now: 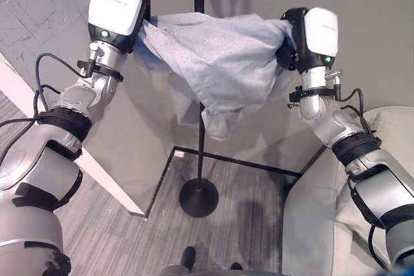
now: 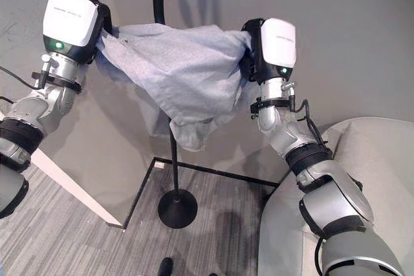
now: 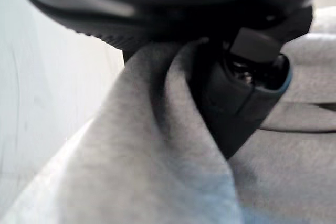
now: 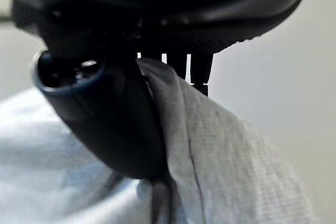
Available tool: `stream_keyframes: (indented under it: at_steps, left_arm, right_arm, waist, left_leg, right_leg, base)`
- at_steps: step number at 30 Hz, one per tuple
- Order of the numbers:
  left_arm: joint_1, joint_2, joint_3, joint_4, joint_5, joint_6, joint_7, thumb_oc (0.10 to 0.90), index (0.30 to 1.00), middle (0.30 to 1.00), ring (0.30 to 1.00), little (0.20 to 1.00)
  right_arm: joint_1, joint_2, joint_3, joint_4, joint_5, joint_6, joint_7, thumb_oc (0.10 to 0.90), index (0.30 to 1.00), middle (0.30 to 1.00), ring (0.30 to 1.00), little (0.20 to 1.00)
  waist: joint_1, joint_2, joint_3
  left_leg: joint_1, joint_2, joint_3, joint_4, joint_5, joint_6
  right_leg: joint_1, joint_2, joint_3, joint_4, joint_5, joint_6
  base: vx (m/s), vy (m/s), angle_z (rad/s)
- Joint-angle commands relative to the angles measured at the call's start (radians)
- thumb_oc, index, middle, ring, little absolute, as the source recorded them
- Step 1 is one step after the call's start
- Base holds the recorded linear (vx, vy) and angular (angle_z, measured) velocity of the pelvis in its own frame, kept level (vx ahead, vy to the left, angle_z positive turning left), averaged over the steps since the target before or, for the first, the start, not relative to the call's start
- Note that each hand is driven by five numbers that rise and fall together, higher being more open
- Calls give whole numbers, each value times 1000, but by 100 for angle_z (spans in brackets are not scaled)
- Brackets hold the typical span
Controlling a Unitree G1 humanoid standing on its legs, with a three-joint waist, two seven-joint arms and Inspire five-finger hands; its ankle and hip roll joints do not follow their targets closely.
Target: Hang the clothes on the sofa on the clothes rack.
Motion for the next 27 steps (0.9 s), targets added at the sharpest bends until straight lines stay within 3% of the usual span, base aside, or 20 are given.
stream_keyframes:
  at_steps: [1,5,6,7,9,11,12,13,14,15,19,20,21,22,27]
  left_arm:
    - [101,-1,160,89,-99,33,16,400,300,300,300,300]
    - [249,-16,276,-1,-138,26,-1,400,300,300,300,300]
    - [346,-36,360,-78,-165,16,1,400,300,300,300,300]
    - [348,-36,362,-80,-164,17,0,400,300,300,300,300]
    - [472,-103,470,-187,-241,-11,8,400,300,300,300,300]
    - [510,-132,504,-226,-271,-23,10,400,300,300,300,300]
    - [567,-173,551,-288,-307,-37,15,489,434,434,434,434]
    - [571,-173,552,-291,-307,-36,15,524,486,486,486,486]
    - [591,-189,570,-314,-328,-47,21,704,756,756,756,756]
    - [623,-218,591,-356,-360,-65,25,800,900,900,900,900]
    - [657,-256,617,-412,-405,-80,28,800,900,900,900,900]
    - [673,-284,637,-452,-466,-97,13,800,900,900,900,900]
    - [673,-284,637,-452,-466,-97,13,800,900,900,900,900]
    - [676,-299,645,-471,-499,-107,7,800,900,900,900,900]
    - [683,-339,709,-601,-694,-125,-30,800,900,900,900,900]
  right_arm:
    - [6,-11,-38,10,25,2,29,400,300,300,300,300]
    - [125,11,-78,-134,8,3,90,400,300,300,300,300]
    - [223,18,-114,-207,-10,2,115,400,300,300,300,300]
    - [225,18,-113,-208,-10,3,115,400,300,300,300,300]
    - [339,60,-176,-272,14,0,132,400,300,300,300,300]
    - [367,79,-193,-293,24,-3,135,400,300,300,300,300]
    - [415,108,-215,-330,29,-4,143,400,300,300,300,300]
    - [418,108,-214,-332,29,-3,144,400,300,300,300,300]
    - [432,120,-220,-338,35,-7,145,400,300,300,300,300]
    - [458,151,-229,-353,53,-16,147,400,300,300,300,300]
    - [490,186,-233,-360,82,-29,147,400,300,300,300,300]
    - [514,206,-240,-368,108,-39,146,573,559,559,559,559]
    - [514,206,-240,-368,108,-39,146,662,693,693,693,693]
    - [522,217,-246,-365,124,-44,144,800,900,900,900,900]
    - [557,222,-307,-402,206,-44,140,800,900,900,900,900]
  waist:
    - [46,-4,-152]
    - [47,-8,-147]
    - [49,-12,-143]
    - [49,-11,-143]
    - [52,-20,-140]
    - [56,-24,-133]
    - [58,-27,-132]
    - [58,-25,-135]
    - [59,-28,-131]
    - [62,-30,-128]
    - [62,-29,-128]
    - [63,-26,-128]
    - [63,-26,-129]
    - [63,-24,-128]
    - [67,-9,-127]
  left_leg:
    - [98,70,71,2,-171,-20]
    - [102,77,77,2,-177,-20]
    - [104,80,73,2,-181,-18]
    - [104,80,73,2,-181,-18]
    - [104,83,64,2,-183,-19]
    - [100,82,62,2,-172,-19]
    - [100,84,58,2,-172,-19]
    - [105,88,58,2,-184,-19]
    - [102,86,57,2,-173,-19]
    - [103,88,53,2,-173,-19]
    - [107,92,51,2,-174,-20]
    - [109,94,48,2,-175,-20]
    - [109,94,48,2,-175,-20]
    - [110,94,47,2,-175,-19]
    - [112,95,42,2,-174,-18]
  right_leg:
    - [-65,-17,-21,4,37,51]
    - [-65,-14,-18,4,34,48]
    - [-64,-12,-17,4,29,45]
    - [-64,-12,-17,4,29,45]
    - [-61,-11,-21,4,24,40]
    - [-64,-13,-22,4,32,37]
    - [-63,-11,-24,4,28,33]
    - [-57,-8,-23,4,18,34]
    - [-60,-9,-25,4,27,32]
    - [-59,-8,-26,4,26,30]
    - [-58,-7,-29,4,25,27]
    - [-55,-6,-31,4,23,25]
    - [-55,-6,-31,4,23,25]
    - [-54,-7,-31,4,23,25]
    - [-51,-6,-37,4,22,24]
  base:
    - [40,8,-8]
    - [23,-8,-12]
    - [18,-12,-11]
    - [22,-18,-10]
    - [13,-8,-2]
    - [0,0,0]
    - [0,0,0]
    - [22,-17,3]
    - [18,-22,3]
    - [-20,-19,7]
    - [19,-11,5]
    - [13,-5,4]
    - [17,-3,3]
    - [17,4,4]
    - [10,2,2]
